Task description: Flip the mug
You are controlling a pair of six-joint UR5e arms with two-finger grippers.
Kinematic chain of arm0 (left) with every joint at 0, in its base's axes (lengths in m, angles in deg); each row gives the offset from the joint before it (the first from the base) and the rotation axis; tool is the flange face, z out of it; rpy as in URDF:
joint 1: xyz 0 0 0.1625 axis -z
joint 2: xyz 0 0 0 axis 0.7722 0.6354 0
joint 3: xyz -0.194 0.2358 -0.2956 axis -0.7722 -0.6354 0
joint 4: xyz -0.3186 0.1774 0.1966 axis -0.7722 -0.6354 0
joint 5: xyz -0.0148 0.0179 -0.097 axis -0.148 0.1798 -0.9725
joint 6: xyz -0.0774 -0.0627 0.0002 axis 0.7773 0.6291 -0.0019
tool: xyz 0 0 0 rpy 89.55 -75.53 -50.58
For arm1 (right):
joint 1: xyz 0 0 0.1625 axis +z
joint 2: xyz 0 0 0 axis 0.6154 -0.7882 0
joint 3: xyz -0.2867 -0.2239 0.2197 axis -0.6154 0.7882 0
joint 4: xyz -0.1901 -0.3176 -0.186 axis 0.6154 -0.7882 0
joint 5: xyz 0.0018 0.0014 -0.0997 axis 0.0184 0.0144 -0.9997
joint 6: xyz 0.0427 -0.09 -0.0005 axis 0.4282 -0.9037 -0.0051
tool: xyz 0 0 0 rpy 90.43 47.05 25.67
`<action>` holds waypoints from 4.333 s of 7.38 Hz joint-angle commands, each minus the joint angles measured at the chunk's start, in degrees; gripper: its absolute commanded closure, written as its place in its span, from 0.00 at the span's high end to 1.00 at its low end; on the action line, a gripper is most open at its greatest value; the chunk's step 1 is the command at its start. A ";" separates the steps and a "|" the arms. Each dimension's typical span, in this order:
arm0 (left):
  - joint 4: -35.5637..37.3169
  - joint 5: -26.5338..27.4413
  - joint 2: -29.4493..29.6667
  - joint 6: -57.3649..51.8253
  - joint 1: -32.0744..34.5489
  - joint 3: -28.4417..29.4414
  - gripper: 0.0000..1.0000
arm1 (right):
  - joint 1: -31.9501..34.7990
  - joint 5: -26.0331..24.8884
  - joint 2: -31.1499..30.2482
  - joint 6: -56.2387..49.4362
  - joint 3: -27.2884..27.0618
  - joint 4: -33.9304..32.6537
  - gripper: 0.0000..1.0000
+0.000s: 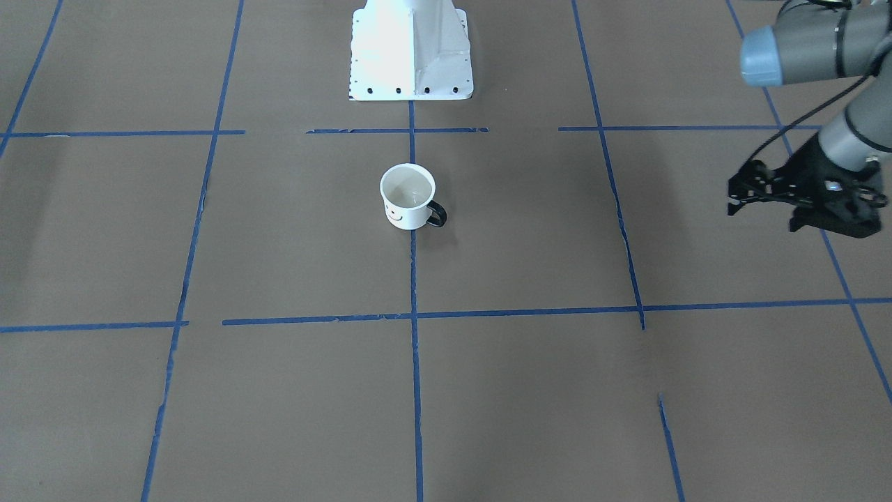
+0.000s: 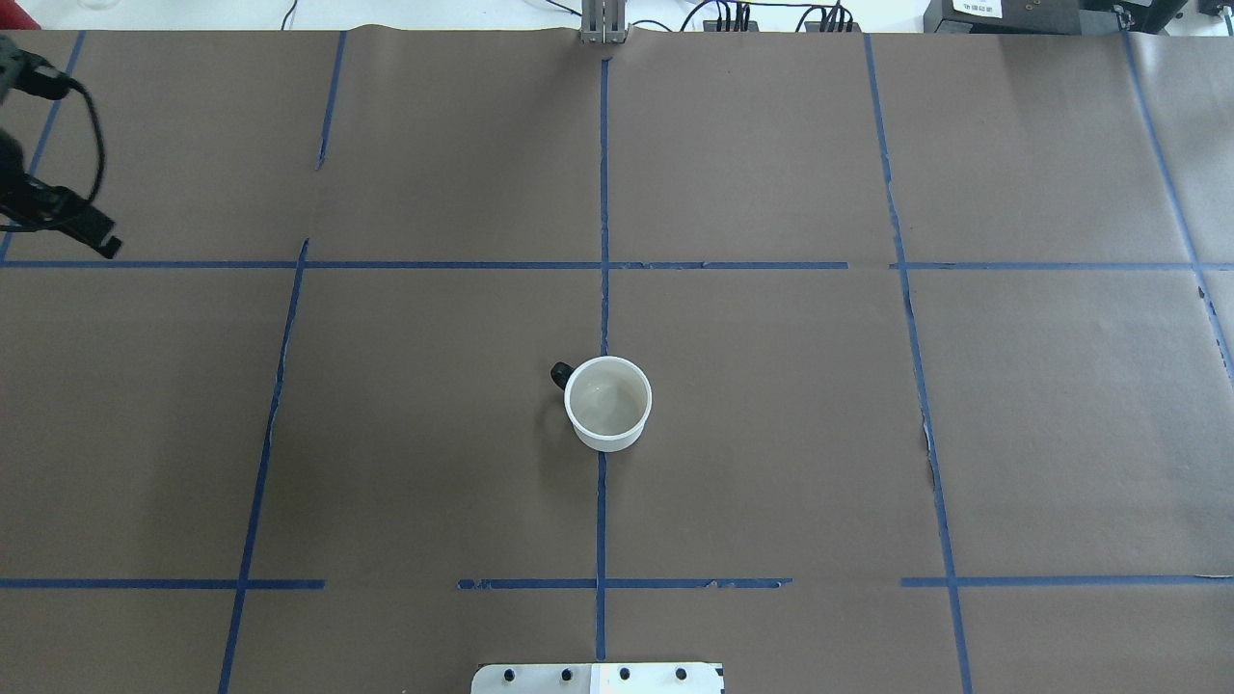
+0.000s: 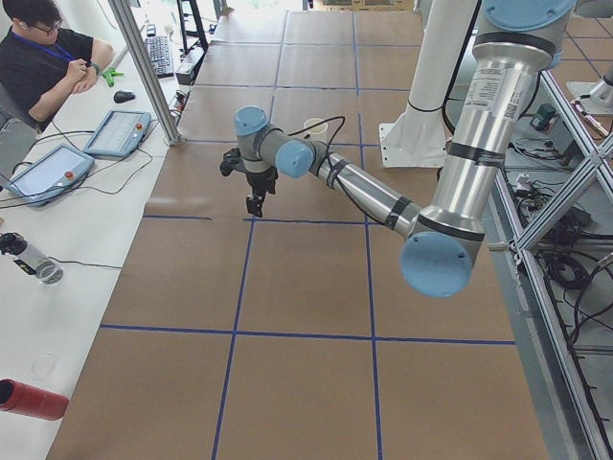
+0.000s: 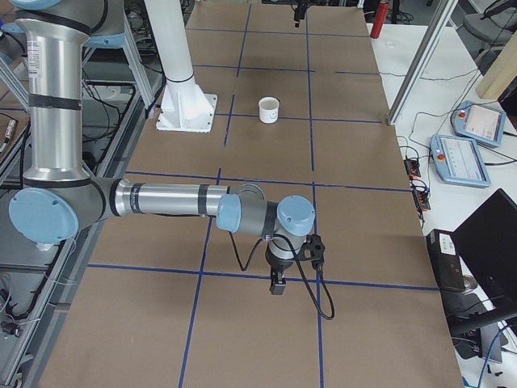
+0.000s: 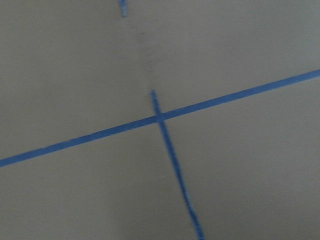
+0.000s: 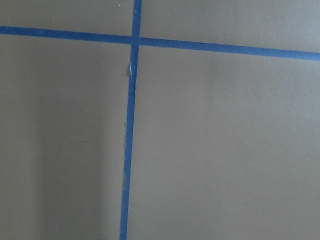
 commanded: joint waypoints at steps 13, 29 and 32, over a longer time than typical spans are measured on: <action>-3.19 -6.79 -11.77 -15.79 20.72 10.39 1.00 | 0.00 0.00 0.00 0.00 0.00 0.00 1.00; -3.98 -6.61 -11.60 -15.88 21.25 10.21 1.00 | 0.00 0.00 0.00 0.00 0.00 0.00 1.00; -3.98 -6.61 -11.68 -15.79 21.33 10.30 1.00 | 0.00 0.00 0.00 0.00 0.00 0.00 1.00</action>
